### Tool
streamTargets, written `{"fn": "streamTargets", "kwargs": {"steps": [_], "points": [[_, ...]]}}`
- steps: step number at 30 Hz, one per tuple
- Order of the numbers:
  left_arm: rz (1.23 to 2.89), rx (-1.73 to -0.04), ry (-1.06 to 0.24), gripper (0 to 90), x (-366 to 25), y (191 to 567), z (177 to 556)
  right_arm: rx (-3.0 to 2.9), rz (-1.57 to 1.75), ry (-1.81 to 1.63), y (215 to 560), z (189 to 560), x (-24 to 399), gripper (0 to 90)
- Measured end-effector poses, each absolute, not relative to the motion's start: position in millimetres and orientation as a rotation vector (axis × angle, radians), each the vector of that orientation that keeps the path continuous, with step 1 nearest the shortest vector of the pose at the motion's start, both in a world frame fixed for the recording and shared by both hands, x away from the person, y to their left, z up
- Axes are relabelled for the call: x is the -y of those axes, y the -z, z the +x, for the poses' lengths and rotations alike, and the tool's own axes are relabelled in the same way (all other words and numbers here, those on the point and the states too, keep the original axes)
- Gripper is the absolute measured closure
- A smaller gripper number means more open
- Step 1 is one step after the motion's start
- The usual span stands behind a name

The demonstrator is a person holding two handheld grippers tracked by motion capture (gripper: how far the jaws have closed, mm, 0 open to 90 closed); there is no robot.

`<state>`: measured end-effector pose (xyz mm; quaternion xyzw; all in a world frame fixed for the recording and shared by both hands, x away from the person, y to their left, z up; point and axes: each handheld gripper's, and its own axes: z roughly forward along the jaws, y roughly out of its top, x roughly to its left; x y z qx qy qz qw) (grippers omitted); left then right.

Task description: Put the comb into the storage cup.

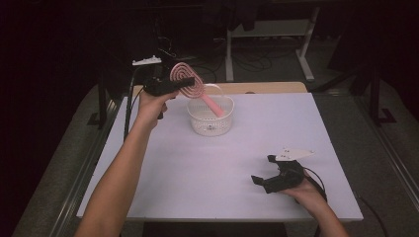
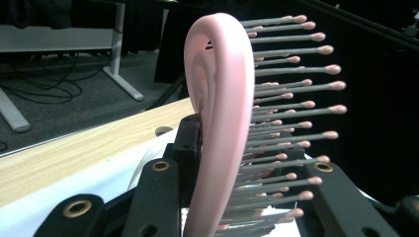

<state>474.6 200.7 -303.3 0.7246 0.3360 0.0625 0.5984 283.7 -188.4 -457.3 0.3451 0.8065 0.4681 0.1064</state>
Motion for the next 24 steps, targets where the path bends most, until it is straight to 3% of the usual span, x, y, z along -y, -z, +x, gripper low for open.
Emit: {"fn": "streamTargets", "kwargs": {"steps": [24], "points": [[1.694, -0.868, -0.107, 65.3, -186.4, 351.7, 493.7, -2.370, 1.016, -1.384, 457.1, 283.7, 189.6, 0.9]]}}
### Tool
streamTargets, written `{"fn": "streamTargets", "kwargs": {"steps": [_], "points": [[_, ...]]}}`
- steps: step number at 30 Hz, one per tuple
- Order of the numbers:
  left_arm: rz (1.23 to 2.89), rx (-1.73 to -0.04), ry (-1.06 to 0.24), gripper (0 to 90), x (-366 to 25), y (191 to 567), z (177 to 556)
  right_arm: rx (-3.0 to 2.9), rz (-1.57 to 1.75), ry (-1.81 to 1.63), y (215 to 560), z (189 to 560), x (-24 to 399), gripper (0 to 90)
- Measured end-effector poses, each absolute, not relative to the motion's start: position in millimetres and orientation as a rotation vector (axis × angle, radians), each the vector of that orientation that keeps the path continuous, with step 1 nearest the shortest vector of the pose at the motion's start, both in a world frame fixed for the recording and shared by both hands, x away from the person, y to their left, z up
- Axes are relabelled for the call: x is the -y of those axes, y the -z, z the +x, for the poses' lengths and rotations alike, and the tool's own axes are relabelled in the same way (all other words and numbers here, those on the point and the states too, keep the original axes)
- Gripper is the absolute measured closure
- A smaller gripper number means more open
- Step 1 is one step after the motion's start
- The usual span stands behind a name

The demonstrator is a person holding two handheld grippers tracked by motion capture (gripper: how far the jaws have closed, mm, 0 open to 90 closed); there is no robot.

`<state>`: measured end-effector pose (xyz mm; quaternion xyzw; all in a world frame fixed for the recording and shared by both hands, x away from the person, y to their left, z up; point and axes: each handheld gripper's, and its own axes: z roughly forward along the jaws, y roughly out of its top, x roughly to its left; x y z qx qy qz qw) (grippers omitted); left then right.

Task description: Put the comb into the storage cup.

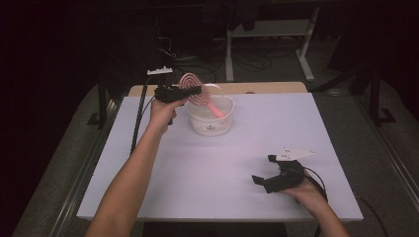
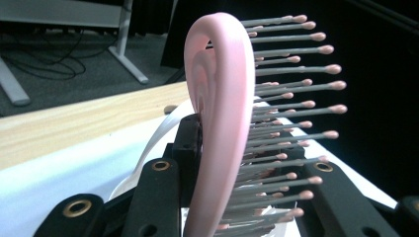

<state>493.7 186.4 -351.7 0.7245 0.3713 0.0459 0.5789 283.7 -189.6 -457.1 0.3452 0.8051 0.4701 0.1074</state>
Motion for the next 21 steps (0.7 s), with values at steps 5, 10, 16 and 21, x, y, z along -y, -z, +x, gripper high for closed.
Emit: {"fn": "streamTargets", "kwargs": {"steps": [5, 10, 16, 21], "points": [[1.687, -0.887, -0.091, 65.3, -185.7, 359.9, 496.7, -2.373, 1.014, -1.383, 457.3, 284.0, 189.3, 0.9], [1.692, -0.897, -0.083, 65.3, -184.3, 365.8, 498.9, -2.374, 1.014, -1.383, 457.5, 284.2, 189.4, 0.9], [1.699, -0.912, -0.074, 65.2, -184.1, 372.6, 501.6, -2.375, 1.012, -1.384, 457.7, 284.2, 189.4, 0.9], [1.691, -0.922, -0.057, 65.1, -185.7, 377.2, 503.3, -2.374, 1.014, -1.383, 457.8, 284.4, 189.6, 0.9]]}}
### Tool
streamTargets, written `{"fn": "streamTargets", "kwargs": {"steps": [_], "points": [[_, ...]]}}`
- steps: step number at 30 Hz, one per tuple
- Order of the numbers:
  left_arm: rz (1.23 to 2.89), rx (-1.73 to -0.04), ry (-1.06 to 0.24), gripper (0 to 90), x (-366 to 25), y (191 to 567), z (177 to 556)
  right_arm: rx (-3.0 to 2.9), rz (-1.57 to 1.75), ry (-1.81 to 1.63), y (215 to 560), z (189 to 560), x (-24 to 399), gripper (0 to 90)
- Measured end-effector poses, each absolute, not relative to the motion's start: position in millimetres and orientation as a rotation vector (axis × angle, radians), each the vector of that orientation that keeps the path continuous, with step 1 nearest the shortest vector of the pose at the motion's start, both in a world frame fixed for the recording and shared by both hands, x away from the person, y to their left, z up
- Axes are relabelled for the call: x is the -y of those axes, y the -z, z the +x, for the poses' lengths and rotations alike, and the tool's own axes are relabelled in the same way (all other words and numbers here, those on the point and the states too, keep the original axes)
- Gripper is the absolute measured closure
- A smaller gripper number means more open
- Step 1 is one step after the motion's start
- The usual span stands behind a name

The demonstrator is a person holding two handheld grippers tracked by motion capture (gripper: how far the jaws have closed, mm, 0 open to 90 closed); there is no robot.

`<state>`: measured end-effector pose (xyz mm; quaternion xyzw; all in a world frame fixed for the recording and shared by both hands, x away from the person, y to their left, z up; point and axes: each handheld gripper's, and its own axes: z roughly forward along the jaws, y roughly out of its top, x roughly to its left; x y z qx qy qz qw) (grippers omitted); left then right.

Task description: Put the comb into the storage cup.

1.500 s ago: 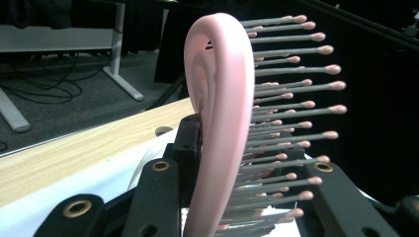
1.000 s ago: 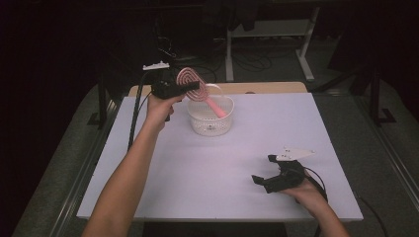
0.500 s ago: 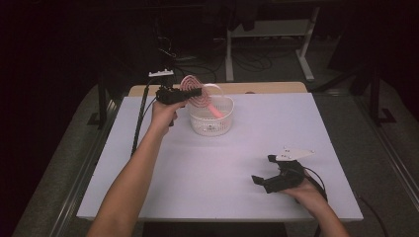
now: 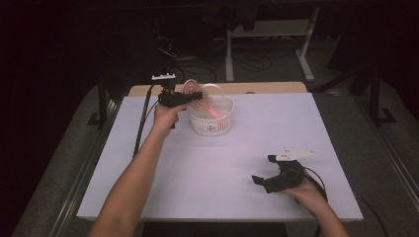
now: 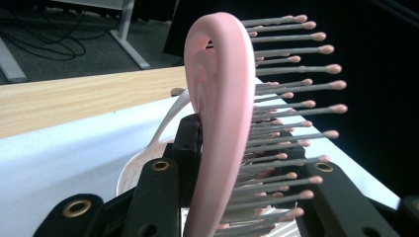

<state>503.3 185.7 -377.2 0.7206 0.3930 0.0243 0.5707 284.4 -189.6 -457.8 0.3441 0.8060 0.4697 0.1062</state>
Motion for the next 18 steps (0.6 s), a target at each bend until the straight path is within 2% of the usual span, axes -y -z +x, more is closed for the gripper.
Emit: {"fn": "streamTargets", "kwargs": {"steps": [18], "points": [[1.720, -0.940, -0.099, 61.4, -196.2, 381.9, 506.6, -2.375, 1.011, -1.380, 458.1, 284.6, 189.2, 0.9]]}}
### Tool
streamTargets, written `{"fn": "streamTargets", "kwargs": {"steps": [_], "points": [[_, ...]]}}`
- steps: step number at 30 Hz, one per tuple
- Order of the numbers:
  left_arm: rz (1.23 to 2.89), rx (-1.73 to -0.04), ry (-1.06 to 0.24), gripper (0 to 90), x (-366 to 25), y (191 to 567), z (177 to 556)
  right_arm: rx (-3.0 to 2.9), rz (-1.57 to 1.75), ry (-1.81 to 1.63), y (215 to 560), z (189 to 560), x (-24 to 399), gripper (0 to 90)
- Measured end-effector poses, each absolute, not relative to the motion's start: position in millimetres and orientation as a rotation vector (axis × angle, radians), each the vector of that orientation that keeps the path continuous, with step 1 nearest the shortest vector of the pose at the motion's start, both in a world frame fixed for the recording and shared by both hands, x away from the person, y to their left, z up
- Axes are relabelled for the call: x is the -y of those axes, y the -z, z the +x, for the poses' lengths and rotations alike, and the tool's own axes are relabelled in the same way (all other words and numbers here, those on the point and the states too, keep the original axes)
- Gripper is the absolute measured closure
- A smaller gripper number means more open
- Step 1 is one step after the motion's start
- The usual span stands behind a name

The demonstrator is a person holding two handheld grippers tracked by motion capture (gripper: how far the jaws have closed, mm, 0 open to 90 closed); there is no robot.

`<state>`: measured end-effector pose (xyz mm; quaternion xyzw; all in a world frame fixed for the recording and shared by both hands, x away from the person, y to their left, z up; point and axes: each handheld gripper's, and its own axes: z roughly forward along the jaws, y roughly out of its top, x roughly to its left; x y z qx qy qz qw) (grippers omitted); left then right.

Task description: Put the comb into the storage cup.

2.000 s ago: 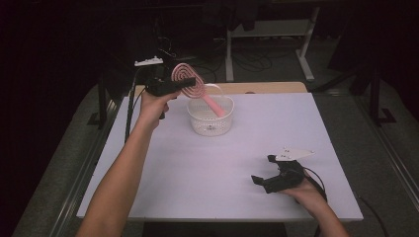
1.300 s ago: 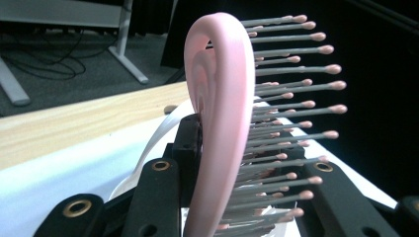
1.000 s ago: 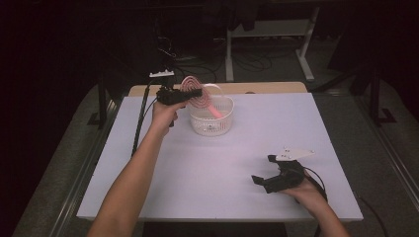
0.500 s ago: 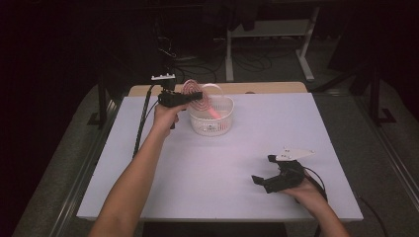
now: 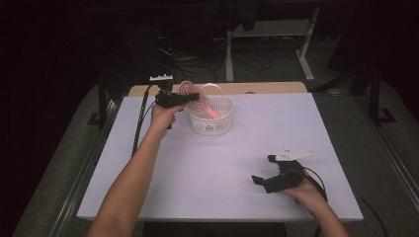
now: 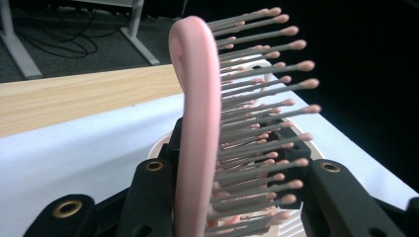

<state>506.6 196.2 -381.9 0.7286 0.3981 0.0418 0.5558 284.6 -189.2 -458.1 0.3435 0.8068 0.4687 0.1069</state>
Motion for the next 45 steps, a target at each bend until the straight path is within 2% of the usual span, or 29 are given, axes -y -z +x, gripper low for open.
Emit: {"fn": "streamTargets", "kwargs": {"steps": [12, 23, 28, 39, 45], "points": [[1.760, -0.942, -0.143, 54.3, -198.8, 386.5, 504.2, -2.376, 1.009, -1.378, 458.2, 284.6, 188.7, 1.0], [1.806, -0.949, -0.222, 25.6, -201.3, 385.4, 501.9, -2.379, 1.006, -1.378, 458.2, 284.8, 188.3, 0.9], [1.838, -0.921, -0.248, 15.4, -204.5, 381.7, 499.3, -2.379, 1.005, -1.382, 458.4, 285.5, 188.3, 1.0], [1.874, -0.856, -0.278, 0.1, -215.7, 373.9, 492.2, -2.378, 1.010, -1.383, 460.8, 284.9, 192.2, 0.9], [1.893, -0.837, -0.296, 0.0, -221.2, 369.3, 485.9, -2.374, 1.016, -1.384, 460.4, 285.3, 193.8, 0.9]]}}
